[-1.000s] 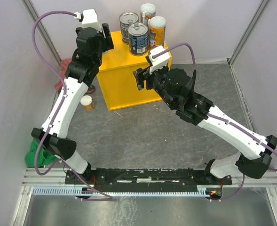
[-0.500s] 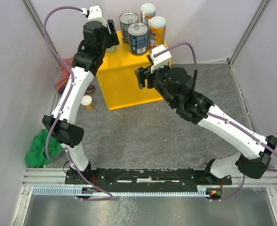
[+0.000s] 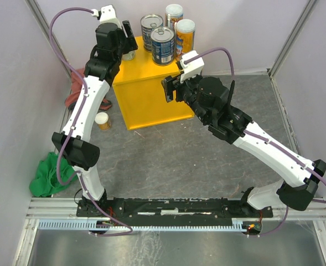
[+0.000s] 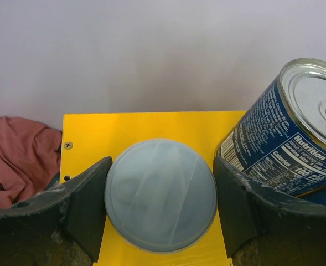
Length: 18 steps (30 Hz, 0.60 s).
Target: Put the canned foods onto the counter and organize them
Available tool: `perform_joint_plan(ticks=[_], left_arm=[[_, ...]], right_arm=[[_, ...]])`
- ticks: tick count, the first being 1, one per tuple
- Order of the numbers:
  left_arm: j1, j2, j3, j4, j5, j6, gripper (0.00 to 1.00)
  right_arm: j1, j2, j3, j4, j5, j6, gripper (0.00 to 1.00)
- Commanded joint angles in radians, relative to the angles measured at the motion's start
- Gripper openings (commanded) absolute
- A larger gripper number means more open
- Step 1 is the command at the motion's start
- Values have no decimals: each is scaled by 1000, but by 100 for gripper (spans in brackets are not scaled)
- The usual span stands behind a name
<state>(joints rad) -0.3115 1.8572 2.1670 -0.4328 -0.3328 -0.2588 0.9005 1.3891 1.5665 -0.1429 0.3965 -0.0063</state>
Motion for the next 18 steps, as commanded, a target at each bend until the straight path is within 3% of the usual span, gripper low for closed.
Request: perform_joint_plan(ticks=[1, 6, 13, 15, 18], left_arm=[[10, 19, 56, 106, 31, -44, 56], [10, 35, 57, 131, 55, -60, 75], [11, 38, 58, 145, 96, -82, 84], [11, 34, 59, 139, 88, -83, 96], [11, 23, 54, 132, 73, -84, 99]], right_arm=[[-8, 2, 18, 43, -15, 6, 78], [-12, 7, 25, 40, -18, 6, 78], [-14, 9, 33, 33, -25, 9, 78], [-14, 8, 33, 30, -26, 12, 78], [-14, 6, 32, 27, -29, 16, 78]])
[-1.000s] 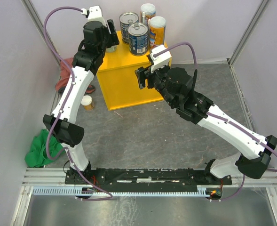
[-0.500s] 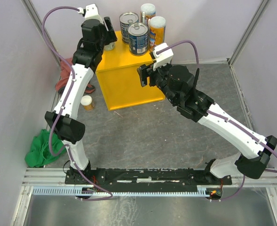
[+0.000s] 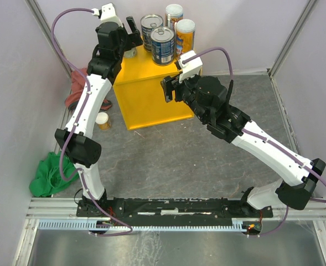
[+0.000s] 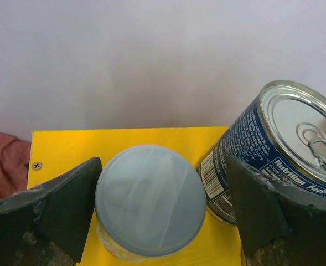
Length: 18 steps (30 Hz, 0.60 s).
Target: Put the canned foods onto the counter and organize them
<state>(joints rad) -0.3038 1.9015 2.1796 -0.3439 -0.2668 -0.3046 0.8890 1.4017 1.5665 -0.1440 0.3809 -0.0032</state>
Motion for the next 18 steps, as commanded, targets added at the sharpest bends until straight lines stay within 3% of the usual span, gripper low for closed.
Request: perform_joint_plan(ticks=[1, 18], left_arm=[[3, -24, 42, 42, 5, -40, 99], [2, -83, 53, 43, -43, -50, 99]], right_arm=[[-2, -8, 32, 28, -14, 15, 78], [-2, -19, 40, 7, -25, 32, 78]])
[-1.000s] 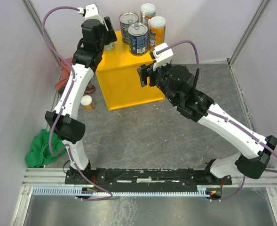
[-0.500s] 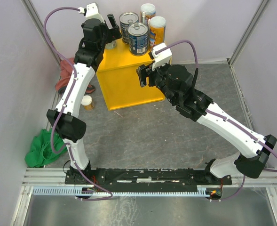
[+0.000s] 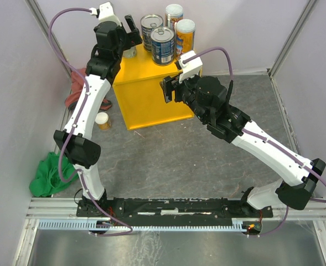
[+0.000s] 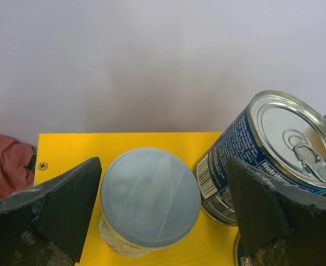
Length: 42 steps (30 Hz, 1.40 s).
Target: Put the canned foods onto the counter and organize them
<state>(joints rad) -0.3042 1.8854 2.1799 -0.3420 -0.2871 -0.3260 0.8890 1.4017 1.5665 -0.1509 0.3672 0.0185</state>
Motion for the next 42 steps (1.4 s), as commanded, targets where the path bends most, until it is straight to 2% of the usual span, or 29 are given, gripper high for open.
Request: perform_joint_plan(ticks=[1, 5, 9, 17, 25, 34, 42], left_arm=[[2, -70, 53, 43, -25, -30, 99], [1, -94, 53, 50, -46, -33, 99], [-4, -157, 9, 75, -130, -36, 99], [-19, -402, -295, 196, -396, -40, 99], [-19, -618, -648, 219, -652, -159, 99], [-18, -757, -980, 113, -708, -393, 99], [-8, -766, -1109, -34, -687, -658, 99]], right_arm=[[-2, -20, 40, 13, -12, 12, 78], [-2, -23, 40, 9, -11, 11, 78], [-2, -26, 39, 9, -11, 11, 78], [-1, -30, 38, 7, -19, 21, 78], [2, -27, 37, 7, -36, 35, 78], [7, -32, 28, 9, -44, 38, 78], [7, -33, 21, 16, -45, 38, 78]])
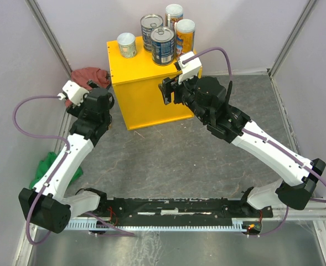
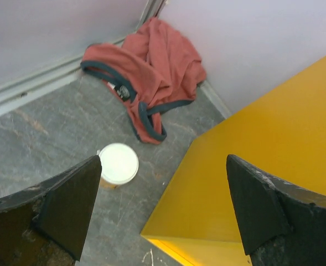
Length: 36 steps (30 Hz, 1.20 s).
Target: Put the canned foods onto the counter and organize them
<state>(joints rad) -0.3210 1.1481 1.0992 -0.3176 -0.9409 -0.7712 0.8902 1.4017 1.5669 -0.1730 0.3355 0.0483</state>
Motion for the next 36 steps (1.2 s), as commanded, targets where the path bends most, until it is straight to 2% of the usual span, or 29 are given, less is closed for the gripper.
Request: perform_joint_plan(ticks=[1, 5, 11, 21, 26, 36], left_arm=[[13, -26, -38, -75, -31, -251, 99], [43, -11, -82, -103, 29, -351, 99], [109, 30, -109, -105, 160, -420, 99], [165, 51, -168, -51, 242, -544, 99], [180, 42, -237, 47, 255, -556, 99], [229, 85, -265, 118, 314, -573, 99]], right_arm=[[6, -33, 21, 38, -13, 6, 78], [6, -31, 20, 38, -11, 4, 78], [6, -26, 26, 37, -13, 1, 78], [5, -13, 31, 37, -16, -4, 78], [5, -10, 30, 36, -16, -4, 78], [5, -4, 28, 32, -14, -7, 78]])
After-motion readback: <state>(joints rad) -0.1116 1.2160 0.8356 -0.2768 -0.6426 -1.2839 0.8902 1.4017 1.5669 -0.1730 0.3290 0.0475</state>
